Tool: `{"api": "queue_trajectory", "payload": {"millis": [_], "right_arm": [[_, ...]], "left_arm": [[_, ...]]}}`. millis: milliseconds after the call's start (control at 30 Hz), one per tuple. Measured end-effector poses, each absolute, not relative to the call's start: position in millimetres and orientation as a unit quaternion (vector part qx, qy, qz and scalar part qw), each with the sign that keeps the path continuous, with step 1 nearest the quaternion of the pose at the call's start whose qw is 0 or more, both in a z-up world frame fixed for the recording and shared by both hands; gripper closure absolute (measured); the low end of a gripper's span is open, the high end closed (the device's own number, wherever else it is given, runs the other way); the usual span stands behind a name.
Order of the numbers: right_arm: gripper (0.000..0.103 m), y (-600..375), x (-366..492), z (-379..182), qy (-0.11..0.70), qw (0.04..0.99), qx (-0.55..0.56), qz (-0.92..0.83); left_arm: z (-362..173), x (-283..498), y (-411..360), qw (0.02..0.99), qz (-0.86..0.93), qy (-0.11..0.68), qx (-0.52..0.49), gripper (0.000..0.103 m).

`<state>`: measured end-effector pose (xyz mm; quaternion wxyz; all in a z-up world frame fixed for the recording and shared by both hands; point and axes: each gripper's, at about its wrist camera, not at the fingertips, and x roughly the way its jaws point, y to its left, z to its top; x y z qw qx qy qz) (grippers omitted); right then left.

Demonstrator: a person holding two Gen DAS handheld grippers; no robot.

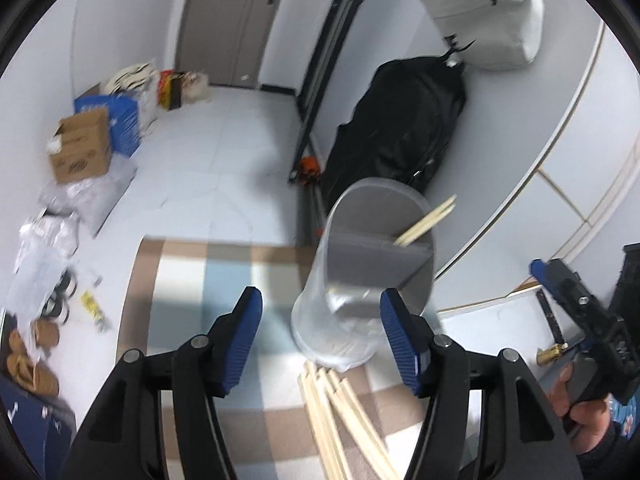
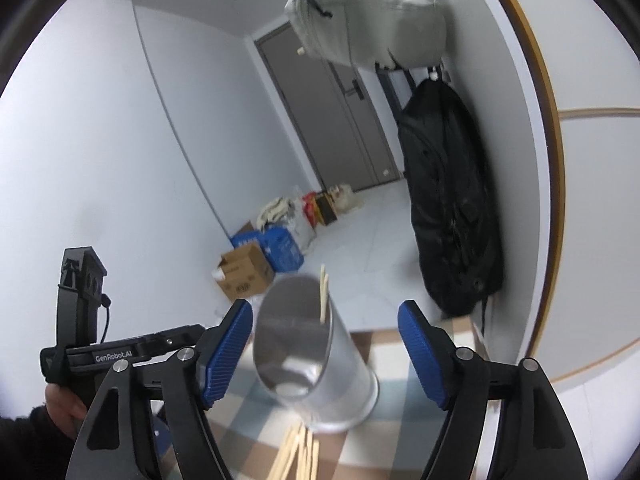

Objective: Organize utensils
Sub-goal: 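Drop the sticks into the holder by opening both tools, then lower the left tool to the stick pile and grasp one stick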

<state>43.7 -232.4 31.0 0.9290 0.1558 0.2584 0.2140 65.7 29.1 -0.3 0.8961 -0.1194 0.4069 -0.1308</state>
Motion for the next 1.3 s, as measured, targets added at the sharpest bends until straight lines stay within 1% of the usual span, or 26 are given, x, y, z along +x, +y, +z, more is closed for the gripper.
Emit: {"api": "queue_trajectory", "payload": {"millis": [33, 133, 233, 300, 433, 500, 633, 933, 1200, 1300], "right_arm": [[0.019, -232, 40, 29, 0.263, 0.927, 0.156, 0.216], [0.014, -230, 31, 19, 0.278, 0.922, 0.156, 0.218], [0.011, -229, 27, 7, 0.294, 0.912, 0.169, 0.229], [0.010, -228, 27, 1, 0.307, 0.906, 0.175, 0.232], [0.002, -229, 20, -10, 0.326, 0.900, 0.181, 0.224], [0.000, -233, 16, -19, 0.336, 0.892, 0.207, 0.222], [0.000, -236, 20, -29, 0.362, 0.880, 0.221, 0.213], [0.000, -246, 21, -33, 0.363, 0.878, 0.238, 0.204], [0.000, -247, 22, -34, 0.362, 0.877, 0.242, 0.202], [0.000, -247, 21, -33, 0.360, 0.878, 0.242, 0.203]], "left_arm": [[-7, 61, 30, 0.896, -0.124, 0.409, -0.123, 0.043], [-23, 46, 32, 0.898, -0.090, 0.416, -0.107, 0.041], [-42, 40, 31, 0.888, -0.082, 0.440, -0.102, 0.034], [-56, 39, 28, 0.880, -0.079, 0.460, -0.094, 0.033], [-79, 39, 26, 0.863, -0.070, 0.493, -0.086, 0.033], [-90, 43, 23, 0.856, -0.065, 0.507, -0.073, 0.033], [-99, 46, 19, 0.845, -0.068, 0.526, -0.068, 0.034], [-118, 62, 9, 0.836, -0.029, 0.546, -0.038, 0.034], [-115, 62, 9, 0.841, -0.012, 0.540, -0.018, 0.034], [-116, 63, 12, 0.830, -0.015, 0.557, -0.006, 0.033]]}}
